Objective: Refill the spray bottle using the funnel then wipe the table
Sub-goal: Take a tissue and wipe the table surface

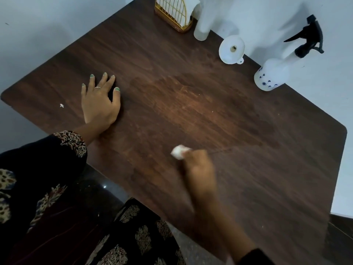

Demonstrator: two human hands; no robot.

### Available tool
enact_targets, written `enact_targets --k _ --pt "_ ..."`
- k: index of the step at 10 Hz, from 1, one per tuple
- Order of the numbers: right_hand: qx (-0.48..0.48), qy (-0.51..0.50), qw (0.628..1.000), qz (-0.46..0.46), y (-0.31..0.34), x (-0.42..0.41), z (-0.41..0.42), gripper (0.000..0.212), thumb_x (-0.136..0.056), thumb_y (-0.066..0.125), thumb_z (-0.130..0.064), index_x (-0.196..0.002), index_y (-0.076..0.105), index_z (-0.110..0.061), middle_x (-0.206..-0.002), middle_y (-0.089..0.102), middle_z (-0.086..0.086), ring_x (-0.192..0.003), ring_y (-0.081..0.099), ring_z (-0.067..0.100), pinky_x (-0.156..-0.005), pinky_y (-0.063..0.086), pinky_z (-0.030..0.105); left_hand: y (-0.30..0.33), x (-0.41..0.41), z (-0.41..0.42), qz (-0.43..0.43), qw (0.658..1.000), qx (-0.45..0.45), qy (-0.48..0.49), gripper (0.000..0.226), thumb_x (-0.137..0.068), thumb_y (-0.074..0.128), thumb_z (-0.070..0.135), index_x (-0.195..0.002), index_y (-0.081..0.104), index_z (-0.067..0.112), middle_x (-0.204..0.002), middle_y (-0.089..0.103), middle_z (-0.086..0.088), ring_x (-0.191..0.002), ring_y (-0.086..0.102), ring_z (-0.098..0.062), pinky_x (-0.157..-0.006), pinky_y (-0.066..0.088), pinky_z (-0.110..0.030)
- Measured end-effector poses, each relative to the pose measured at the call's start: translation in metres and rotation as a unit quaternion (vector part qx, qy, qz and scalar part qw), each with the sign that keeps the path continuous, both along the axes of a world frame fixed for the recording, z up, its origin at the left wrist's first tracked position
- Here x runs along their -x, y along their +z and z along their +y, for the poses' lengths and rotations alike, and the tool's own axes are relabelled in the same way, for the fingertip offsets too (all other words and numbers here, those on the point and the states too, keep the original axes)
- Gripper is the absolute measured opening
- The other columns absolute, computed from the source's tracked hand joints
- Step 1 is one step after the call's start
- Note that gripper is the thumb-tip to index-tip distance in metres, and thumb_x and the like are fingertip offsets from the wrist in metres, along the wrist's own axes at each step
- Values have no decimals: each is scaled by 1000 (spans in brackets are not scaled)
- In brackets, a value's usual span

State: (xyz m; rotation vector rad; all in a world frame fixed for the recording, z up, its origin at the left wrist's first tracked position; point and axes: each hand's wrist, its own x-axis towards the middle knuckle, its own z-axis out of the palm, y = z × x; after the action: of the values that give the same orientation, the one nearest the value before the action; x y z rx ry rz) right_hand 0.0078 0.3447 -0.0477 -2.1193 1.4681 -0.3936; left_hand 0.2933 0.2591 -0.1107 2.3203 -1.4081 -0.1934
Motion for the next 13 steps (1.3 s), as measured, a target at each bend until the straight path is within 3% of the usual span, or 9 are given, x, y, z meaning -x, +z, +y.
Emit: enact_targets --k 1,2,3,5,6,8,9,11,13 --pt "51 -165 979 106 13 66 -65 29 -87 44 12 -106 66 8 -95 64 20 -102 56 28 -66 32 12 1 0 -1 0 1000 -2 1 50 -96 31 38 -141 42 20 -150 37 -5 -144 19 -31 -118 11 -48" --pt "119 -294 930 188 -14 119 -114 41 -81 42 11 -115 64 4 -106 59 26 -103 47 42 -75 40 40 0 0 -1 -1 1000 -6 3 50 -96 30 39 -141 42 20 -150 38 -4 -144 19 -30 -118 12 -48" --pt "97 -316 921 205 -31 110 -147 37 -80 46 11 -114 62 6 -107 57 23 -104 46 40 -75 41 41 -1 0 -2 -1 1000 -8 4 50 -96 29 38 -141 41 21 -150 38 -4 -144 19 -30 -118 11 -48" --pt "107 -184 965 150 -26 -3 -178 24 -87 46 4 -105 62 8 -113 56 25 -107 50 39 -84 41 41 -3 1 -3 0 1000 -8 3 49 -98 28 36 -142 41 21 -150 37 -3 -144 19 -30 -118 11 -48" --pt "109 -36 984 134 -26 -70 -151 15 -81 53 10 -87 66 8 -97 61 28 -93 57 41 -76 47 45 -4 -1 -2 5 1000 2 7 48 -99 23 34 -142 41 20 -150 37 -3 -144 19 -30 -117 11 -48" --pt "160 55 986 0 -30 -127 -68 24 -66 41 -10 -56 62 -3 -59 57 9 -50 53 25 -39 37 26 -2 0 -3 6 1000 12 6 50 -99 20 31 -141 42 17 -150 38 -6 -143 21 -33 -116 13 -50" --pt "181 129 974 -52 -40 -112 -21 15 -72 51 -6 -61 59 0 -67 54 11 -60 48 28 -42 38 28 -2 1 -3 2 1000 15 5 51 -98 20 32 -141 43 17 -149 39 -6 -143 22 -34 -115 13 -50" --pt "58 120 991 -16 -47 -22 14 17 -89 50 -17 -83 63 -8 -83 58 7 -75 58 26 -63 47 37 -2 1 0 2 1000 22 -1 51 -98 21 33 -140 44 16 -148 41 -8 -142 23 -35 -114 15 -51" --pt "57 24 997 -37 -43 9 46 34 -99 37 -39 -87 65 -26 -81 60 -6 -65 59 8 -56 44 18 3 2 0 11 999 29 -6 51 -97 23 33 -139 46 14 -147 42 -10 -141 24 -36 -114 16 -51"
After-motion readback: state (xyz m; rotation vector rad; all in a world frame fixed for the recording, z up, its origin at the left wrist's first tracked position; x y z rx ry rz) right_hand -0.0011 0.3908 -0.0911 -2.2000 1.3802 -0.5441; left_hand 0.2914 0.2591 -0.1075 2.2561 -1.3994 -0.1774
